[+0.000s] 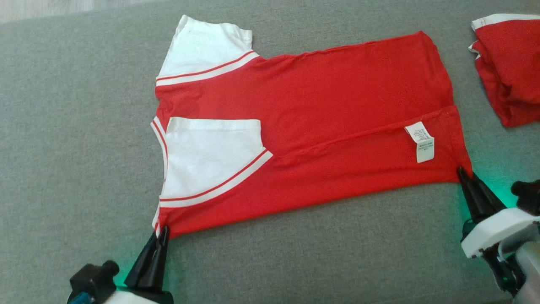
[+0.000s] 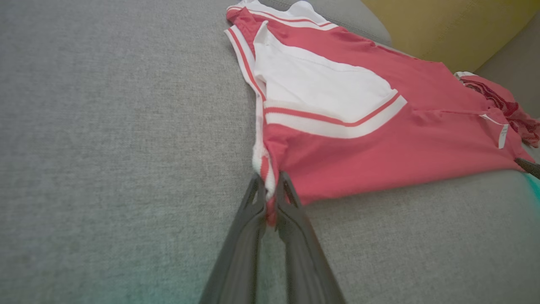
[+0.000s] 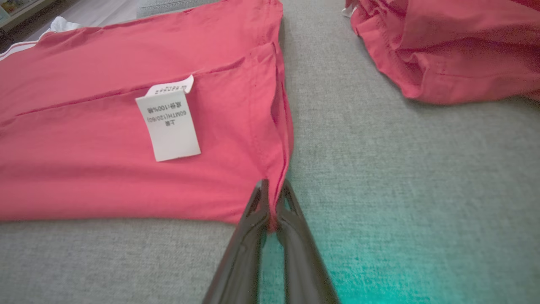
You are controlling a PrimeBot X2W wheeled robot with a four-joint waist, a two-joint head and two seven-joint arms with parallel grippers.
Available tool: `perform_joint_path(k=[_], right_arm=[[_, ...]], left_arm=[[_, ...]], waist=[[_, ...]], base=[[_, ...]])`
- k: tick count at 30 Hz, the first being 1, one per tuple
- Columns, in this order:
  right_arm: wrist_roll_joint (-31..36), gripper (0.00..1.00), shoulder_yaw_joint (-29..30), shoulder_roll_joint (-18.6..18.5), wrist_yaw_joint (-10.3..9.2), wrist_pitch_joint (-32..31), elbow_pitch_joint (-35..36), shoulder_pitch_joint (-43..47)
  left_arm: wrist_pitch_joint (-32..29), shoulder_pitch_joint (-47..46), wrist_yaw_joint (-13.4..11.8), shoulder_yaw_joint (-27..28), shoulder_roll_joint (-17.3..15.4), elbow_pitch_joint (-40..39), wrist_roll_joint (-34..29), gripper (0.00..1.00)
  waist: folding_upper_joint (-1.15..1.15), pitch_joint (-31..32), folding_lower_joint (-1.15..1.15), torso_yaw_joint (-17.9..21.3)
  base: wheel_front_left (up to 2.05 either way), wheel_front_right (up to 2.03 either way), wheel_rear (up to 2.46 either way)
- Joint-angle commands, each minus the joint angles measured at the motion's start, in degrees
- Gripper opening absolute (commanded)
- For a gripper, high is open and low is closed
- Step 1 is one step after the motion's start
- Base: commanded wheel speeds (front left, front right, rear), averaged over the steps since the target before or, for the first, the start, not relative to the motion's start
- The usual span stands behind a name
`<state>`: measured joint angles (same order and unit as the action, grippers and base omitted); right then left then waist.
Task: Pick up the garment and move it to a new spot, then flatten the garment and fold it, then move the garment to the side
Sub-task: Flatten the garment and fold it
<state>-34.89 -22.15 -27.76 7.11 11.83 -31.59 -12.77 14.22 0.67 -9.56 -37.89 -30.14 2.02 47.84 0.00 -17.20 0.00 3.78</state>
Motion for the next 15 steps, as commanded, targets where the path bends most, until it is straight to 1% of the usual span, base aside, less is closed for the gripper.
perform_joint_path(k=[1,2,3,4,5,6,8,11,15], right_arm=[[-0.7,0.30,0.1,-2.6,0.37,-0.6,0.8,2.8],[-0.8,0.69,0.2,-2.6,0.37,-0.9,1.4,3.3],[-0.8,1.00,0.4,-2.7,0.37,-1.1,1.9,3.6],[-0.8,1.00,0.6,-2.6,0.37,-1.3,2.6,3.9],[-0.9,1.00,1.0,-2.4,0.37,-1.3,3.2,4.2],[-0.9,1.00,1.4,-2.2,0.37,-1.3,3.9,4.3],[-0.2,1.00,2.4,-2.2,0.37,-1.0,5.2,4.6],[1.6,1.00,4.2,-2.0,0.37,-0.4,7.2,4.7],[4.3,1.00,6.3,-1.0,0.37,0.0,10.6,4.1]], left_arm=[[0.7,-0.2,-0.1,2.1,-1.3,-1.1,0.0,0.00],[0.6,-0.3,0.0,1.9,-1.2,-1.0,-0.1,0.00],[0.4,-0.5,0.0,1.7,-1.2,-0.9,-0.2,0.00],[0.1,-0.7,0.1,1.5,-1.1,-0.8,-0.2,0.30],[-0.1,-1.0,0.0,1.4,-1.0,-0.7,-0.2,0.83],[-0.4,-1.3,-0.1,1.3,-0.9,-0.6,-0.2,1.00],[-0.9,-2.2,-0.3,1.3,-1.0,-0.8,-0.6,1.00],[-1.6,-4.4,-0.7,1.9,-2.2,-2.3,-1.6,1.00],[-4.0,-10.9,-0.3,4.1,-5.7,-5.4,-3.2,1.00]], waist=[[0.00,0.0,0.00,-0.1],[0.00,0.0,0.00,-0.2],[0.00,0.0,0.00,-0.2],[0.00,0.0,0.00,-0.3],[0.00,0.0,0.00,-0.3],[0.00,0.0,0.00,-0.2],[0.00,0.0,0.00,-0.1],[0.00,-0.4,0.00,0.5],[0.00,-2.3,0.00,1.5]], base=[[0.00,0.00,0.00],[0.00,0.00,0.00],[0.00,0.00,0.00],[0.00,0.00,0.00],[0.00,0.00,0.00],[0.00,0.00,0.00],[0.00,0.00,0.00],[0.00,0.00,0.00],[0.00,0.00,0.00]])
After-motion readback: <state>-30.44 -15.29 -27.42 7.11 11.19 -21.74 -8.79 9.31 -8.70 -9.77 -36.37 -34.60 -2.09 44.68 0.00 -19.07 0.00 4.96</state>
